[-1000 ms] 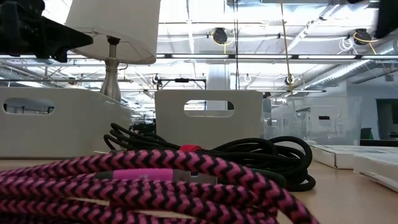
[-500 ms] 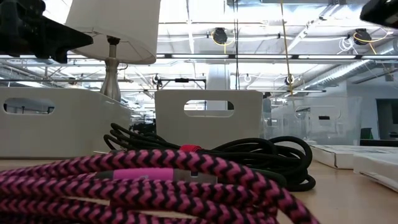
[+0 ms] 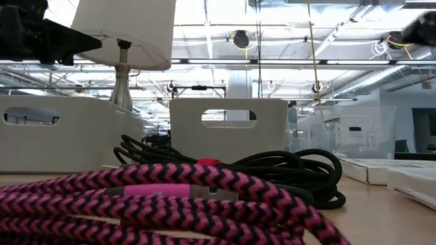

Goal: Pick and place items into bin
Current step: Put the top white card reader box into the transparent bin

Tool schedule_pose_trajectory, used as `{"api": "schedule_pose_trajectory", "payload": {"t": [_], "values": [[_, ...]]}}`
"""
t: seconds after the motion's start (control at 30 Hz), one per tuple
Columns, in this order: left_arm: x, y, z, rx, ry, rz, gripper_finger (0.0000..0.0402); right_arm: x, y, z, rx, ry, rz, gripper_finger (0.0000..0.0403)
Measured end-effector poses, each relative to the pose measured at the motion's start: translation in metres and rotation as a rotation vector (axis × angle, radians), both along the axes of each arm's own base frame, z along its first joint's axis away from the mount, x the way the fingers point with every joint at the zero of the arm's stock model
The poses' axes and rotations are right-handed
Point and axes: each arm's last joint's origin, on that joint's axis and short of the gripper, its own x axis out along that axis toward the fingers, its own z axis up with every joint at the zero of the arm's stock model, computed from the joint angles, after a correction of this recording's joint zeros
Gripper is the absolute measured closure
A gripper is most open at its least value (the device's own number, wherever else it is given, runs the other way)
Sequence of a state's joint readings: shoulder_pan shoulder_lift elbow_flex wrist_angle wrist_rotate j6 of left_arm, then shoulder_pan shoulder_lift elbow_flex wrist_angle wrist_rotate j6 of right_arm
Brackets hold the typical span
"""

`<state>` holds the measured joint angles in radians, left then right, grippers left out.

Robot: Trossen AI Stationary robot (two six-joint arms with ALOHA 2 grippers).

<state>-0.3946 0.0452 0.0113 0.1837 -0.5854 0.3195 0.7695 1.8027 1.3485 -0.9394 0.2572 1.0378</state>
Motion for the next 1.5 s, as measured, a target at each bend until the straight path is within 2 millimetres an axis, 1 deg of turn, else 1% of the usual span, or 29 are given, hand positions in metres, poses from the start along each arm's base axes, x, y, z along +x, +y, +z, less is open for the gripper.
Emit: {"api": "schedule_pose_trajectory", "payload": {"t": [0.1, 0.2, 0.47, 0.63, 0.8, 0.93, 1.07, 1.23, 1.27, 1.37, 1.5], "values": [[0.0, 0.0, 0.0, 0.0, 0.0, 0.0, 0.0355, -0.01, -0.003, -0.014, -0.01, 0.05, -0.02, 0.0278], [0.0, 0.0, 0.0, 0.0, -0.001, 0.0, 0.0355, -0.016, -0.006, -0.027, -0.018, 0.066, -0.046, 0.0277], [0.0, 0.0, 0.0, -0.009, -0.002, -0.001, 0.0355, -0.021, -0.008, -0.035, -0.032, 0.072, -0.034, 0.0277], [0.0, 0.0, 0.0, -0.027, -0.006, -0.003, 0.0355, -0.026, -0.014, -0.045, -0.054, 0.093, -0.024, 0.0277], [0.0, 0.0, 0.0, -0.051, -0.01, -0.006, 0.0355, -0.03, -0.018, -0.057, -0.045, 0.079, -0.015, 0.0277], [0.0, 0.0, 0.0, -0.065, -0.013, -0.008, 0.0355, -0.034, -0.022, -0.063, -0.043, 0.107, -0.019, 0.0281], [0.0, 0.0, 0.0, -0.064, -0.013, -0.008, 0.0355, -0.036, -0.023, -0.067, -0.031, 0.122, -0.021, 0.0314], [0.0, 0.0, 0.0, -0.062, -0.012, -0.008, 0.0355, -0.034, -0.02, -0.068, 0.012, 0.097, 0.005, 0.0387], [0.0, 0.0, 0.0, -0.062, -0.012, -0.008, 0.0355, -0.033, -0.019, -0.068, 0.023, 0.088, 0.009, 0.0393], [0.0, 0.0, 0.0, -0.062, -0.012, -0.008, 0.0355, -0.03, -0.016, -0.068, 0.043, 0.07, 0.004, 0.0395], [0.0, 0.0, 0.0, -0.062, -0.012, -0.008, 0.0355, -0.025, -0.012, -0.058, 0.032, 0.06, 0.036, 0.04]]}}
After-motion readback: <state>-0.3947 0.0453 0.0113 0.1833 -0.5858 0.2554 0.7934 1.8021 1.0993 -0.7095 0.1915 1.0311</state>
